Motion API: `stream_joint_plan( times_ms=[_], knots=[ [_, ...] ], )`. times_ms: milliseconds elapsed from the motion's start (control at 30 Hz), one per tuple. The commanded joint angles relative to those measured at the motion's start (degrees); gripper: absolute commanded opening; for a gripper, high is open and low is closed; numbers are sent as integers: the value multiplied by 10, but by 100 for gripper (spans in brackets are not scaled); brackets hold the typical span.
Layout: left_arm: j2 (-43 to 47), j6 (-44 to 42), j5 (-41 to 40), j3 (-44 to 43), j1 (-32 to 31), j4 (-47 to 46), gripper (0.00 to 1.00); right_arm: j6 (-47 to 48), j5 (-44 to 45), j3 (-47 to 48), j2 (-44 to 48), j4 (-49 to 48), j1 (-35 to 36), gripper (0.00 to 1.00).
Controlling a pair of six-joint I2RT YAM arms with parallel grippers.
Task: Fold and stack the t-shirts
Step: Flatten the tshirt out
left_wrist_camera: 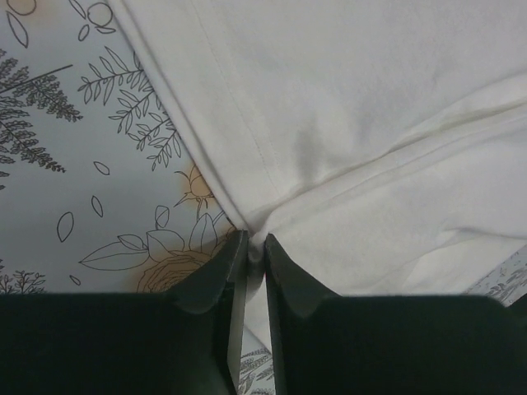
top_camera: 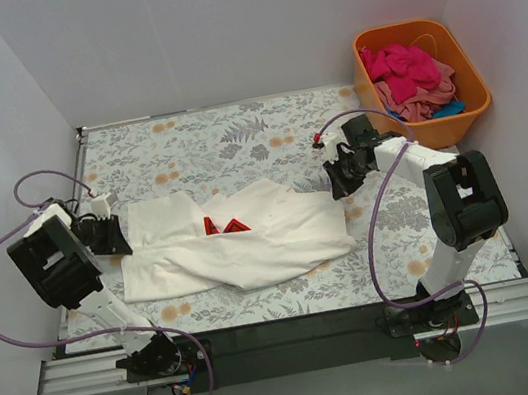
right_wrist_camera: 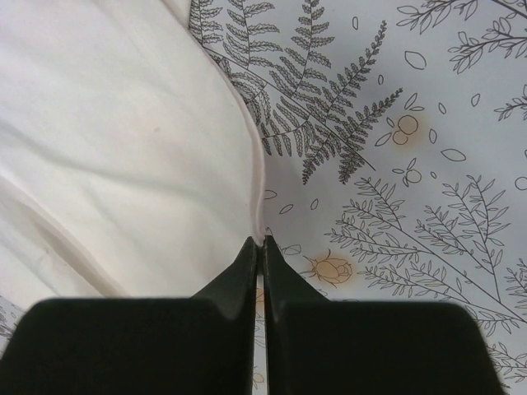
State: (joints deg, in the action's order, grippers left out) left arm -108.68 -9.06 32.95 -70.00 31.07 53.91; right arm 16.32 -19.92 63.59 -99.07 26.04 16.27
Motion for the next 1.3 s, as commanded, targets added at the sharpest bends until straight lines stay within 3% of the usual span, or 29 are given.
stream_joint_plan(
  times_ms=[0, 100, 400, 667, 833, 1067, 1133, 1267],
  knots=[
    [1, 6, -1, -11, -4, 1, 11, 5, -12, 14, 6, 10, -5, 1],
    [28, 26, -8, -36, -2, 3, 0, 7, -14, 19, 17, 17, -8, 1],
    [106, 81, 2, -166, -1, 45, 0, 37, -23, 89, 82, 33, -35, 1],
    [127, 94, 8, -186, -2, 66, 0, 50, -19, 192, 102, 51, -50, 1],
    [174, 163, 55, -216, -1, -2, 0, 59, -15, 269, 116, 45, -69, 1],
    [159, 340, 95, -420, -2, -103, 0, 65, 21, 499, 92, 24, -77, 1],
    [181, 381, 106, -432, -1, -160, 0, 63, 32, 553, 92, 9, -78, 1],
    [253, 457, 97, -404, -1, -260, 0, 65, 68, 575, 134, -41, -78, 1]
  ],
)
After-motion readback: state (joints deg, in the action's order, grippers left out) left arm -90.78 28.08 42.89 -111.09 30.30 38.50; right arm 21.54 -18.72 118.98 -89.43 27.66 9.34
